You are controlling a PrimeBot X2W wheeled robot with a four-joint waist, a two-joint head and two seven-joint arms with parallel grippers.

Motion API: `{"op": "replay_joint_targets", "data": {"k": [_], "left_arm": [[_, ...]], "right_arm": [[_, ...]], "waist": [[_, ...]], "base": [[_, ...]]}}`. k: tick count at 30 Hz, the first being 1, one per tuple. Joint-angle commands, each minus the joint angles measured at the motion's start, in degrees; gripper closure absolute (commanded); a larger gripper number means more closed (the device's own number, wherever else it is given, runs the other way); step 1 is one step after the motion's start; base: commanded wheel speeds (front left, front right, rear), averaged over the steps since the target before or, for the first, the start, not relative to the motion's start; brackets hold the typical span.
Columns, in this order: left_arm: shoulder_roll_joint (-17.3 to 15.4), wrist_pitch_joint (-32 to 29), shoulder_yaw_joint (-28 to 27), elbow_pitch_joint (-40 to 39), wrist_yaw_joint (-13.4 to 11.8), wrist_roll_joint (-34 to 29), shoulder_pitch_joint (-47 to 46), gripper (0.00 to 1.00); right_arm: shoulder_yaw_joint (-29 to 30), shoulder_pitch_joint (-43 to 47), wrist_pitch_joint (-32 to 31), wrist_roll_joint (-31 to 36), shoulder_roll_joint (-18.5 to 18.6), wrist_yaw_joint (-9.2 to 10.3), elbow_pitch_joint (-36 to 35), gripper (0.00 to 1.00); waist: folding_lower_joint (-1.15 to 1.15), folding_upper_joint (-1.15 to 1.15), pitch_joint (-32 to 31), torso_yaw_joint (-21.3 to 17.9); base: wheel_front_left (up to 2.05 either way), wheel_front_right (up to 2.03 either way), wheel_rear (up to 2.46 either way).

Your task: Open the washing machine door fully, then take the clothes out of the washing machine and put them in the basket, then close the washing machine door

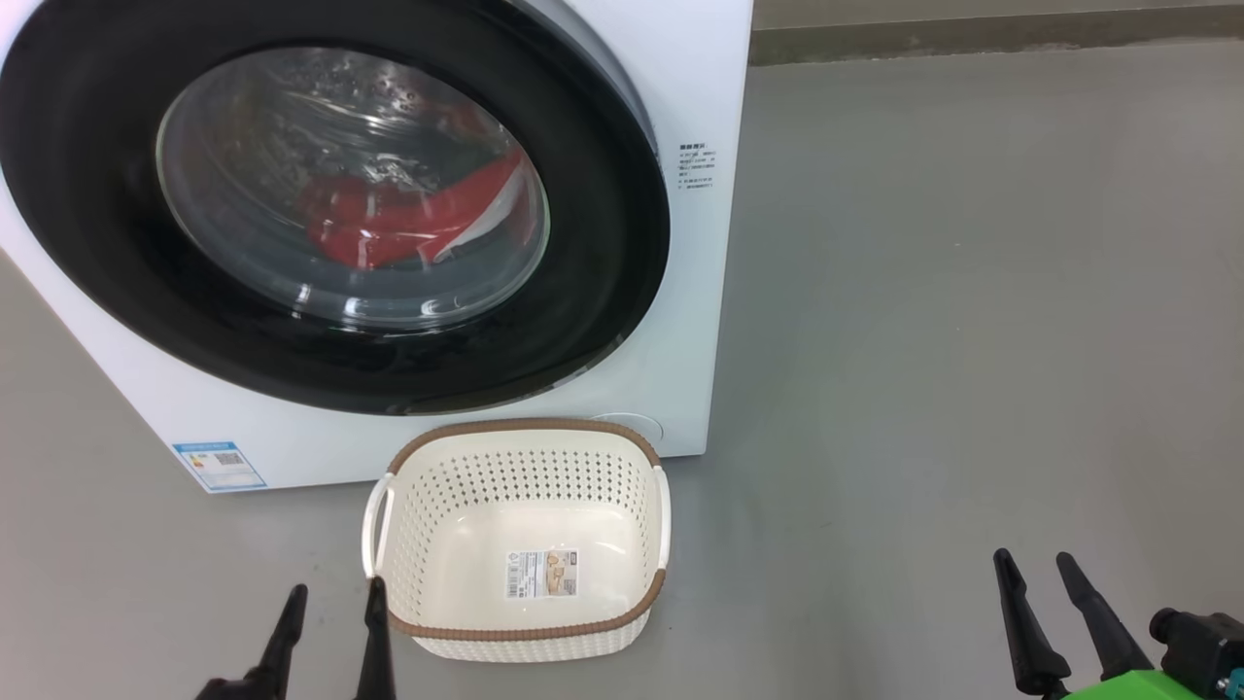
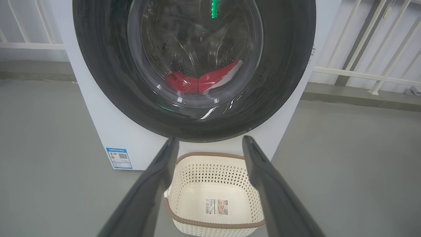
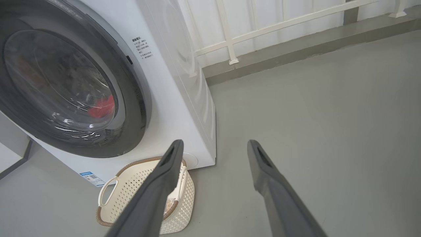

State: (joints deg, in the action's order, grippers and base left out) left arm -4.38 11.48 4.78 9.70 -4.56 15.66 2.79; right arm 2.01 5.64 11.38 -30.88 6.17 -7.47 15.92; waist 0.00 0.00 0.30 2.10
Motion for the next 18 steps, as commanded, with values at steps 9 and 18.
{"op": "replay_joint_targets", "data": {"k": [9,18], "left_arm": [[0.7,2.2,-3.2,-1.2,1.5,-5.6,0.4,0.0],[1.4,3.5,-6.1,0.8,4.0,-8.6,0.6,0.0]], "right_arm": [[0.5,0.2,2.3,5.6,1.6,-0.02,-2.2,0.0],[1.2,1.2,3.6,9.5,1.3,-0.02,-2.1,0.0]], "waist": [[0.0,0.0,0.1,0.0],[0.0,0.0,0.2,0.0]], "base": [[0.0,0.0,0.0],[0.0,0.0,0.0]]}}
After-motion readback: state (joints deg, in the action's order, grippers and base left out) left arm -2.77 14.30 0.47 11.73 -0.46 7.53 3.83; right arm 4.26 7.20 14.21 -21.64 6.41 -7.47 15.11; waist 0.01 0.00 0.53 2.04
